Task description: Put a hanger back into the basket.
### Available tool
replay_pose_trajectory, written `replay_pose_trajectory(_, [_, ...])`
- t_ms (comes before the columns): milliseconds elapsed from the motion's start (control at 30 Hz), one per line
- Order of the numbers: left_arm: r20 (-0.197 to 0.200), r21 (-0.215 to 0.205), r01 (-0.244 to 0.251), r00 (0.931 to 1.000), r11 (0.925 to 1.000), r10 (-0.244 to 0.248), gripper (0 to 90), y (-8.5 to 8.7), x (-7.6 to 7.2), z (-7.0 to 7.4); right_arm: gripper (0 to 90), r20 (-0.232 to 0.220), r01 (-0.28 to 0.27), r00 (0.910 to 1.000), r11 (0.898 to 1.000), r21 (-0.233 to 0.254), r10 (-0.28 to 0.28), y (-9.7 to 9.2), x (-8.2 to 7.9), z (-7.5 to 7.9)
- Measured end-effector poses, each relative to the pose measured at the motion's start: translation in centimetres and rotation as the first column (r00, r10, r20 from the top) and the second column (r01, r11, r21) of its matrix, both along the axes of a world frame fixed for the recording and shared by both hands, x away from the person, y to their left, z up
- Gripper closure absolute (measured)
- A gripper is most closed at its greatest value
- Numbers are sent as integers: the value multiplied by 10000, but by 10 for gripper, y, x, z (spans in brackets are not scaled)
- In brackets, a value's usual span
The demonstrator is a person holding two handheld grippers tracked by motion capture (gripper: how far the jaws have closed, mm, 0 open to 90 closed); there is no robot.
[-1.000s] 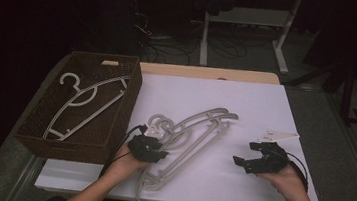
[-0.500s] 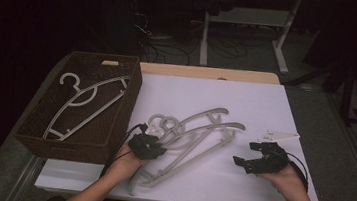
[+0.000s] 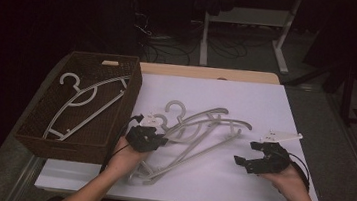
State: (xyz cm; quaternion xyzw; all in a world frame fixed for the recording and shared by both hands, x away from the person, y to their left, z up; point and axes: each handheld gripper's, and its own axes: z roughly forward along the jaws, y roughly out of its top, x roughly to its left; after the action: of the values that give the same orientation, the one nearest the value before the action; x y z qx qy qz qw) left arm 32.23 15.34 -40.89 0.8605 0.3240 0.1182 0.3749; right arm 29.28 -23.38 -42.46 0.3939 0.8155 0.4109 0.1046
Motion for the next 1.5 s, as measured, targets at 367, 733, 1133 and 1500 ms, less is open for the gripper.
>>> replay_pose_trajectory(367, [990,-212,204,9949,9996,-182,815,7,12,79,143,24,9,10000,10000,99,-10,-1,0,1])
replay_pose_trajectory(733, [1757,86,-188,9843,9998,170,816,69,45,145,144,-7,51,10000,9999,105,-51,-2,0,0])
replay_pose_trajectory(1133, [2122,595,-1979,9603,9784,1813,816,183,66,156,144,-44,152,9999,9998,101,-152,-2,1,-1])
replay_pose_trajectory(1500, [1918,1265,-3318,9328,9348,3051,816,263,67,134,144,-86,187,9998,9998,61,-187,-1,2,-2])
